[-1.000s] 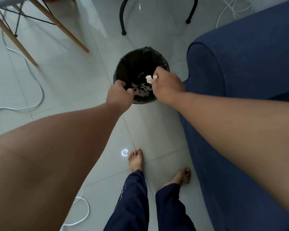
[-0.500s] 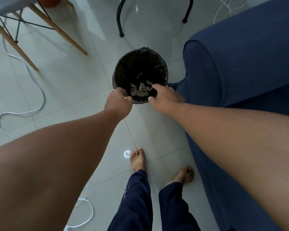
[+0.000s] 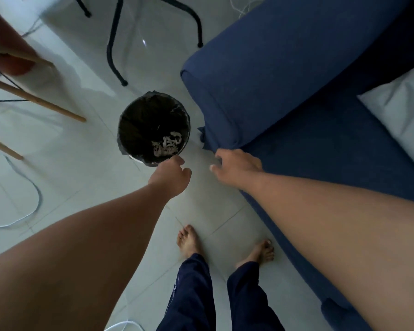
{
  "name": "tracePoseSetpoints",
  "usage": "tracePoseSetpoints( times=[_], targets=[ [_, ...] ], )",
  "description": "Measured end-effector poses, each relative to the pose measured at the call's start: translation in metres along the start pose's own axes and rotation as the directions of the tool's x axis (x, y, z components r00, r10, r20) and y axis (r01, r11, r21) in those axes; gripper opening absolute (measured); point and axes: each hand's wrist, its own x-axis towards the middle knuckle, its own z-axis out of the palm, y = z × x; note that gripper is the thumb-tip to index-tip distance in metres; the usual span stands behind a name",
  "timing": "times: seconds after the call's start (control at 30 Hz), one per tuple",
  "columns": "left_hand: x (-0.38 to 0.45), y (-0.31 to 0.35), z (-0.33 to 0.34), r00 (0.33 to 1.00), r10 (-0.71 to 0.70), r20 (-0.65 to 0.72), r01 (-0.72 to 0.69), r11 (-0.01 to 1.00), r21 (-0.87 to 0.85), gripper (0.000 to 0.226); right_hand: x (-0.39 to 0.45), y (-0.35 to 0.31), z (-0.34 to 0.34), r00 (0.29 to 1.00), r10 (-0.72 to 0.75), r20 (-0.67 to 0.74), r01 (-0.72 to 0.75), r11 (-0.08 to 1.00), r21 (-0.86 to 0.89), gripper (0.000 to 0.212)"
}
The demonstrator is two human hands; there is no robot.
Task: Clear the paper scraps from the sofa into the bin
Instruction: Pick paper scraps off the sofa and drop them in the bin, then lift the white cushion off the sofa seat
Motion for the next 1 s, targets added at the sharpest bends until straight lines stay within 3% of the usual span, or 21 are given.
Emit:
tracePoseSetpoints(
  times=[0.33,0.6,1.0],
  targets=[
    [-0.027,0.128,0.06,0.97,0.224,0.099,-0.244,0.924,0.296,0.022,-0.073,0.147,-0.04,0.98,0.126,-0.154,-0.121,0.992,0.036,0.04],
    [-0.05,0.248,0.107,0.941,0.303,0.154,-0.334,0.905,0.262,0.023,-0.13,0.27,-0.056,0.938,0.262,-0.228,-0.244,0.964,0.105,0.035],
    [-0.099,0.403,0.185,0.844,0.471,0.254,-0.536,0.748,0.392,0.025,-0.197,0.408,-0.059,0.844,0.46,-0.274,-0.388,0.878,0.28,0.039]
  ],
)
